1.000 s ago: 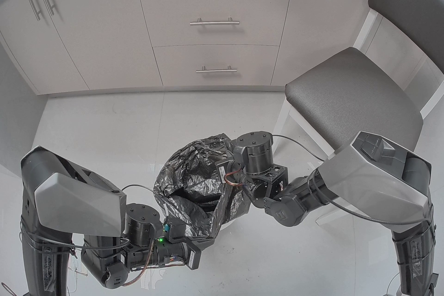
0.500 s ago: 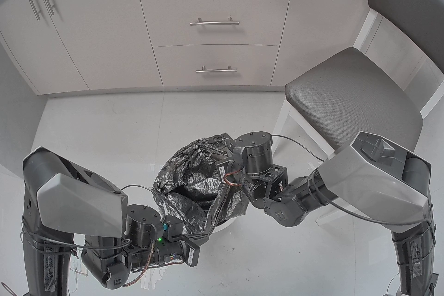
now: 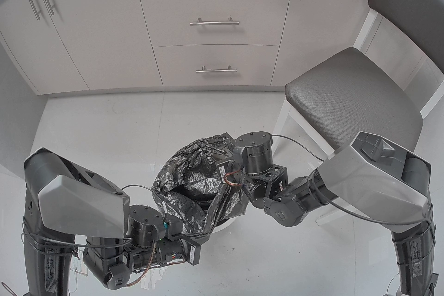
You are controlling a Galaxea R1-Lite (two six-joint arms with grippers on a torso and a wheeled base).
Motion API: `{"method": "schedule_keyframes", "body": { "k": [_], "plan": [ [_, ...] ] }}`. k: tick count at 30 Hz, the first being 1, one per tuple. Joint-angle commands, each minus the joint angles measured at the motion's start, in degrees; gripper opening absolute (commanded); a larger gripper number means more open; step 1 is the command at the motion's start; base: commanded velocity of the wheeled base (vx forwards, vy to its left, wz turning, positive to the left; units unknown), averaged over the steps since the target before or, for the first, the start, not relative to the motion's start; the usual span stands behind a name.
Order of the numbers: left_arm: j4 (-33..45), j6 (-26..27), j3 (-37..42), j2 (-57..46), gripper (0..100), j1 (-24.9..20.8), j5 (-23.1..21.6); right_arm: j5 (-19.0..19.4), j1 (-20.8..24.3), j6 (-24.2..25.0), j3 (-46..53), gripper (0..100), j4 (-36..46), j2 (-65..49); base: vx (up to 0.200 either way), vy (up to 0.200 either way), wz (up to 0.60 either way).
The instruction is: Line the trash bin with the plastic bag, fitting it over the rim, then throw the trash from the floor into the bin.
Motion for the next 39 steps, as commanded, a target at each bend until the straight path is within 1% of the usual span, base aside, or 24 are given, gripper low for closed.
{"method": "schedule_keyframes", "body": {
  "k": [1, 10, 15, 20, 26, 27, 34, 39],
  "plan": [
    [-0.1, -0.1, -0.1, 0.2, 100, -0.1, 0.2, 0.0, 0.0, 0.0, 0.1, 0, 0.0, 0.1, 0.000, 0.000, 0.00],
    [-0.1, 0.5, 0.4, 0.4, 100, -0.5, 0.4, 0.0, 0.2, 0.0, 0.1, 0, -0.1, 0.1, 0.000, 0.000, 0.00],
    [-0.1, 0.4, 0.4, -0.1, 100, -0.4, 0.6, -1.1, 0.3, 0.0, 1.0, 0, -0.1, 0.0, 0.000, 0.000, 0.00],
    [-0.1, 0.0, -0.9, -0.1, 100, 1.6, 3.5, -2.5, 0.3, -0.3, 2.3, 0, -0.1, -0.1, 0.000, 0.000, 0.00],
    [-0.1, -0.1, -0.9, -0.3, 100, 2.9, 3.7, -4.0, 0.2, -1.3, 3.5, 0, -0.2, -0.6, 0.000, 0.000, 0.00],
    [-0.1, -0.1, -0.9, -0.2, 100, 3.1, 3.7, -4.0, 0.2, -1.3, 3.7, 100, -0.2, -0.6, 0.000, 0.000, 0.00],
    [-0.1, -0.1, -1.1, 0.0, 100, 3.1, 3.7, -3.9, 0.7, -1.3, 3.3, 100, -0.3, -0.5, 0.000, 0.000, 0.00],
    [-0.1, -2.1, -1.3, -0.1, 100, 3.1, 3.7, -4.0, 0.5, -1.2, 3.2, 100, -0.3, -0.6, 0.000, 0.000, 0.00]
  ]
}}
